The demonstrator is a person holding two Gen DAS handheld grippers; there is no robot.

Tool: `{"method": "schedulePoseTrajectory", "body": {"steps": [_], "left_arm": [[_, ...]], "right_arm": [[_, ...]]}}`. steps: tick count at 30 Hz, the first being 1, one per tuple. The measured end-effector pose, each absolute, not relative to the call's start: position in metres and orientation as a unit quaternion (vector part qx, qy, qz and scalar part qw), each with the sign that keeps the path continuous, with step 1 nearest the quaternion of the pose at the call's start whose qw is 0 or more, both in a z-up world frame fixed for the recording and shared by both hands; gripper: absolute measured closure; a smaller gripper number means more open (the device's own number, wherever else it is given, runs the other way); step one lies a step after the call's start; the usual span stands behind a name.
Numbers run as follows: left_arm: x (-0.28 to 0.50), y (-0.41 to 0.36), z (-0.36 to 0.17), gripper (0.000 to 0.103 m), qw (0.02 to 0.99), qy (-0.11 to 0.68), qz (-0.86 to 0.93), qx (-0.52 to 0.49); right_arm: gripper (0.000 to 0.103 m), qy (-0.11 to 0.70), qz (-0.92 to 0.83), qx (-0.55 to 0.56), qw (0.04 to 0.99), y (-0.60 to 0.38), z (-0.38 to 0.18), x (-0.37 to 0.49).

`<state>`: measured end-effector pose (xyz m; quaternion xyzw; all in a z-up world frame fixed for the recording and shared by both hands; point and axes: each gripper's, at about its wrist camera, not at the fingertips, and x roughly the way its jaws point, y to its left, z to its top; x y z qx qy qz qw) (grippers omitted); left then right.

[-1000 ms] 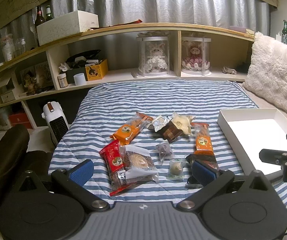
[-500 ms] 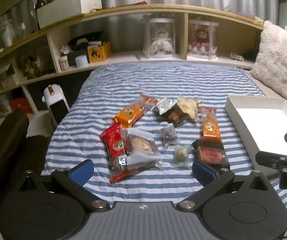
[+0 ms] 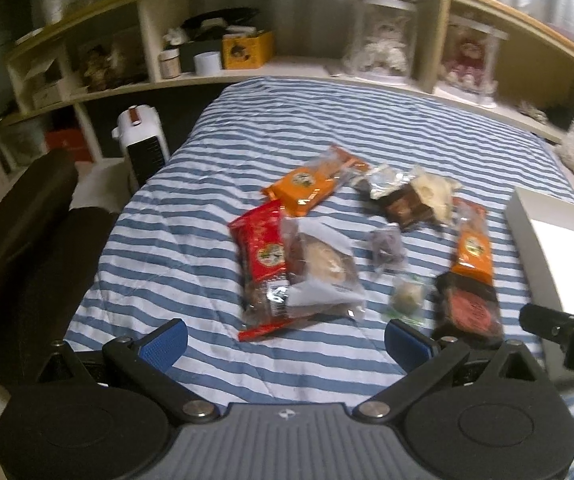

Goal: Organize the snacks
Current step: 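Grasp the clear-bagged round cookie with the left tool while the right tool grasps the dark square mooncake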

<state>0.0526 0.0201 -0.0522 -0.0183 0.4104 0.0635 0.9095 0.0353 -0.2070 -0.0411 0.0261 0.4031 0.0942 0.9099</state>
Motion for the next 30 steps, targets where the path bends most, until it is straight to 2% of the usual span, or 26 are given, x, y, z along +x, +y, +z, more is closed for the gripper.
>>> {"method": "schedulePoseTrajectory", "body": {"steps": [13, 15, 22, 30], "left_arm": [[0.084, 0.026, -0.059, 0.002, 0.921, 0.378, 0.075, -0.058], [0.09, 0.03, -0.06, 0.008, 0.924, 0.367, 0.073, -0.079], [0.117, 0.049, -0.074, 0.039, 0.91, 0.38, 0.062, -0.157], [0.131, 0.048, -0.093, 0.066, 0.897, 0.407, 0.069, -0.157]], "right_arm": [[0.001, 0.472, 0.069, 0.126, 0.87, -0.211, -0.085, 0.095], [0.001, 0.478, 0.068, 0.129, 0.866, -0.207, -0.093, 0.103], [0.001, 0.485, 0.046, 0.112, 0.866, -0.193, -0.108, 0.122], [0.005, 0.496, 0.055, 0.102, 0.861, -0.181, -0.109, 0.113]]}}
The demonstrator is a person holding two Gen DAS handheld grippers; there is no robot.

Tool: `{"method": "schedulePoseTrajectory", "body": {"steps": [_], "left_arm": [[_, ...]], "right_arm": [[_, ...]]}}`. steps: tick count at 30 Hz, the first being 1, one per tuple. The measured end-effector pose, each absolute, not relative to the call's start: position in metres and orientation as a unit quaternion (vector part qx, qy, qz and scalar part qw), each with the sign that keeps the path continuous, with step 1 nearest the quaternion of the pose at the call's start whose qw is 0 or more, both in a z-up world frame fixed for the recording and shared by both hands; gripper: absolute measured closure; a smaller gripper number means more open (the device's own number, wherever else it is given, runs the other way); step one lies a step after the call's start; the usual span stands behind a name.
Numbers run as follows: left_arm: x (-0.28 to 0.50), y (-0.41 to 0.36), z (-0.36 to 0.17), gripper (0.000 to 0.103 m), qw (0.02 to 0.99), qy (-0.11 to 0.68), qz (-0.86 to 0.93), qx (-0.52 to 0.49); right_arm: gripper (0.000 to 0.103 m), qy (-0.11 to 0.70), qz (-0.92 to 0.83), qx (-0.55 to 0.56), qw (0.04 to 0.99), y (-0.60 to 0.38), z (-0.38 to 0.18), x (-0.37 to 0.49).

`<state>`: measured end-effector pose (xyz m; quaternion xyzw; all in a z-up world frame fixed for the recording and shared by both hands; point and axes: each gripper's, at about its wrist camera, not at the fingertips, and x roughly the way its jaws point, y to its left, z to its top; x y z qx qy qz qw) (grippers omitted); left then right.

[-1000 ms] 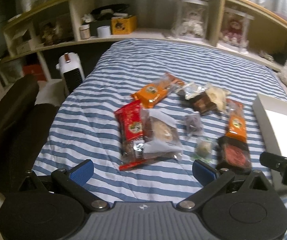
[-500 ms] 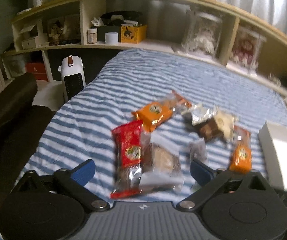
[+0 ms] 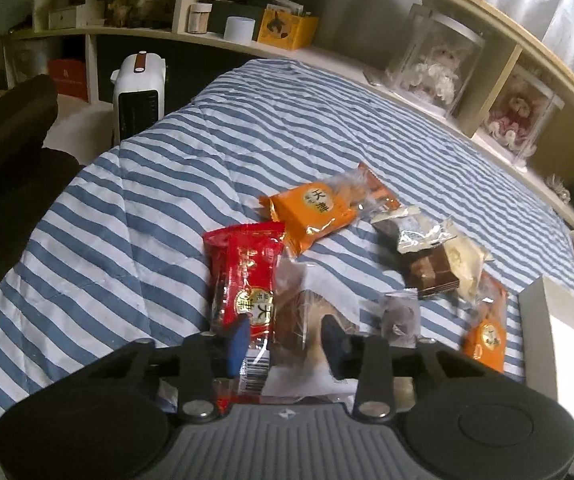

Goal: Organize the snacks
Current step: 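Grasp the clear-bagged round cookie with the left tool while the right tool grasps the dark square mooncake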

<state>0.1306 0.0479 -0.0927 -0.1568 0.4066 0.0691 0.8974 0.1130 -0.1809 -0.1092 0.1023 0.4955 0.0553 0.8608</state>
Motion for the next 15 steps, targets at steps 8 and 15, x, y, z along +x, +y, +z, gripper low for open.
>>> {"method": "schedulePoseTrajectory", "body": {"steps": [8, 15], "left_arm": [[0.125, 0.038, -0.092, 0.088, 0.897, 0.417, 0.042, -0.141], [0.104, 0.039, -0.089, 0.089, 0.877, 0.449, 0.006, -0.169]], "right_arm": [[0.022, 0.515, 0.055, 0.157, 0.841, -0.195, -0.122, 0.118], [0.033, 0.522, 0.076, 0.161, 0.834, -0.203, -0.117, 0.116]]}}
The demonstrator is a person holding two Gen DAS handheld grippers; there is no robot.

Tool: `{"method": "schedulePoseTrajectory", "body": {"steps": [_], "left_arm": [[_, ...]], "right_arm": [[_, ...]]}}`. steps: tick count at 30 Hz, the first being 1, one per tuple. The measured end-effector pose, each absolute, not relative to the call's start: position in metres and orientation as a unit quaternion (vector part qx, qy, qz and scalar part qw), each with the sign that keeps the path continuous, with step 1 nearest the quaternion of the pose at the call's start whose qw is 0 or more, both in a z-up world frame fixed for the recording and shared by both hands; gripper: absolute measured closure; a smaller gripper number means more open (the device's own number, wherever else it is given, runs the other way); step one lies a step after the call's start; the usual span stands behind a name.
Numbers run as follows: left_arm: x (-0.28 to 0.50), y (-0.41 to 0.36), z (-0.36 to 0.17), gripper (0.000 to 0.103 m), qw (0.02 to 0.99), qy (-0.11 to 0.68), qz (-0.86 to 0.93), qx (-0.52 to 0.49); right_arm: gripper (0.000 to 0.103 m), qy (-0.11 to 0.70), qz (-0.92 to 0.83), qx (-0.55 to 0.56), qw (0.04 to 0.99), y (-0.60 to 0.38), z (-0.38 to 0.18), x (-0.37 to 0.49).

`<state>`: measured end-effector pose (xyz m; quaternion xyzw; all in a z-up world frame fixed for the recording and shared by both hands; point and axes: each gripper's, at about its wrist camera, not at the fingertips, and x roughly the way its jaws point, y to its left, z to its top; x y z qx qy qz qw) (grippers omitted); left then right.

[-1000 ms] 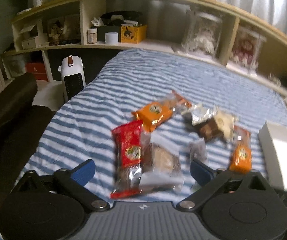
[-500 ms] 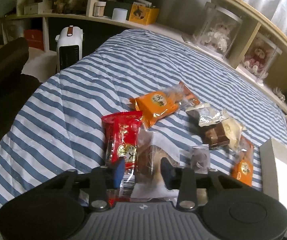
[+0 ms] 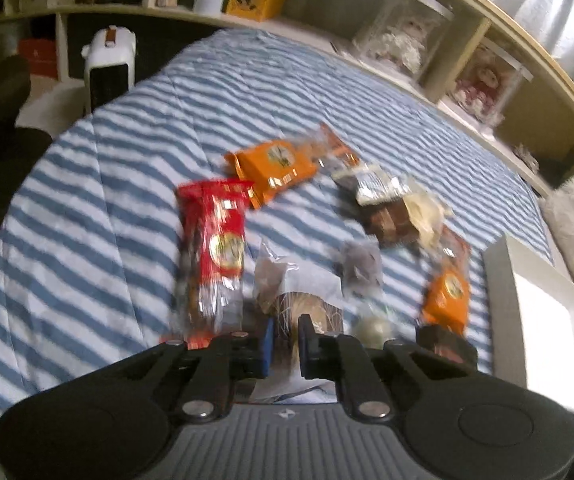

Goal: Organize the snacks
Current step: 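Grasp the clear-bagged round cookie with the left tool while the right tool grasps the dark square mooncake, then carry the cookie with the left tool while the right tool carries the mooncake to the white box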

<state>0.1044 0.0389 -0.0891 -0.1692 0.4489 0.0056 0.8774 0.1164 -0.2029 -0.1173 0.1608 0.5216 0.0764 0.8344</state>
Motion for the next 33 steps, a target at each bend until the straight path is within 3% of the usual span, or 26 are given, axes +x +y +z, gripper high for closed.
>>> {"method": "schedulePoseTrajectory", "body": {"steps": [8, 13, 15, 17, 18, 25, 33], "left_arm": [[0.082, 0.027, -0.091, 0.089, 0.856, 0.501, -0.056, -0.117], [0.091, 0.032, -0.097, 0.085, 0.861, 0.498, -0.003, -0.103], [0.093, 0.033, -0.098, 0.066, 0.861, 0.497, 0.014, -0.108], [0.093, 0.032, -0.1, 0.02, 0.857, 0.503, 0.029, -0.107], [0.093, 0.03, -0.1, 0.015, 0.857, 0.503, 0.031, -0.107], [0.092, -0.001, -0.102, 0.014, 0.868, 0.491, 0.018, -0.071], [0.1, -0.021, -0.113, 0.023, 0.878, 0.476, 0.037, -0.014]], "right_arm": [[0.034, 0.533, 0.083, 0.154, 0.828, -0.217, -0.106, 0.102], [0.034, 0.539, 0.094, 0.122, 0.828, -0.213, -0.101, 0.092], [0.034, 0.541, 0.097, 0.114, 0.828, -0.211, -0.1, 0.089], [0.034, 0.542, 0.099, 0.108, 0.828, -0.209, -0.099, 0.087], [0.034, 0.542, 0.101, 0.107, 0.828, -0.209, -0.098, 0.087], [0.034, 0.546, 0.118, 0.087, 0.825, -0.206, -0.094, 0.086], [0.033, 0.554, 0.155, 0.009, 0.818, -0.198, -0.089, 0.071]]}}
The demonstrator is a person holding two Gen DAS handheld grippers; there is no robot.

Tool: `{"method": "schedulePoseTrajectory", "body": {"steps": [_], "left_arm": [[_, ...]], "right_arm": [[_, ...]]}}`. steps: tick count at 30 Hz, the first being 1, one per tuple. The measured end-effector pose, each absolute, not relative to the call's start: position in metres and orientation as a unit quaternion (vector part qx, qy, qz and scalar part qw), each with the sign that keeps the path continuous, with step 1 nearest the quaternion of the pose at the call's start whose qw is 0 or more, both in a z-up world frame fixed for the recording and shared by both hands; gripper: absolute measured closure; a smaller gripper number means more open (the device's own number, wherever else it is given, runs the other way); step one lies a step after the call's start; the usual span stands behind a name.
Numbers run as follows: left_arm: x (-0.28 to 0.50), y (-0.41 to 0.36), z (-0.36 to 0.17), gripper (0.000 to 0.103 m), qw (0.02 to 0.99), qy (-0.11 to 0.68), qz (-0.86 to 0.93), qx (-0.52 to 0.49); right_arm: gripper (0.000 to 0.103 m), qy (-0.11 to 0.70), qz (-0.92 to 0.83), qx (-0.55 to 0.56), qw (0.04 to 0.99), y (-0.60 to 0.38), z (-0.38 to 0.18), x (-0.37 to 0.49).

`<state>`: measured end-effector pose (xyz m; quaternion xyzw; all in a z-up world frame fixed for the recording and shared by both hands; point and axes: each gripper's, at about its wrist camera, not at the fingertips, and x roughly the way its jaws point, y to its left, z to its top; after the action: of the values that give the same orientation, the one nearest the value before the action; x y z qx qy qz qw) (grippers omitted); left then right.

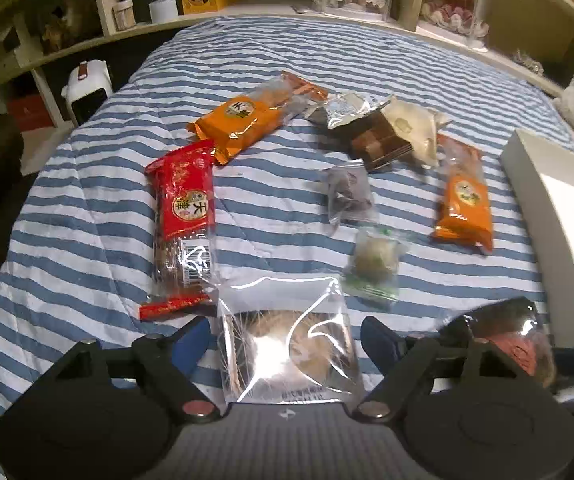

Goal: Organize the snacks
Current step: 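Carry the cookie with the left tool while the right tool carries the mooncake to the white box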

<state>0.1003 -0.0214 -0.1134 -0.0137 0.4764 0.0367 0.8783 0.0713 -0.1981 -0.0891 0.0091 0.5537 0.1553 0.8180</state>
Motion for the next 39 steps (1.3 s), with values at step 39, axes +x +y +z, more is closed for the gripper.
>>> {"method": "schedulePoseTrajectory", "body": {"steps": [39], "left_arm": [[0.077, -0.058, -0.019, 0.039, 0.913, 0.401, -0.036, -0.068]], "right_arm": [[0.034, 0.455, 0.12, 0.072, 0.879, -0.253, -0.003, 0.073]]}}
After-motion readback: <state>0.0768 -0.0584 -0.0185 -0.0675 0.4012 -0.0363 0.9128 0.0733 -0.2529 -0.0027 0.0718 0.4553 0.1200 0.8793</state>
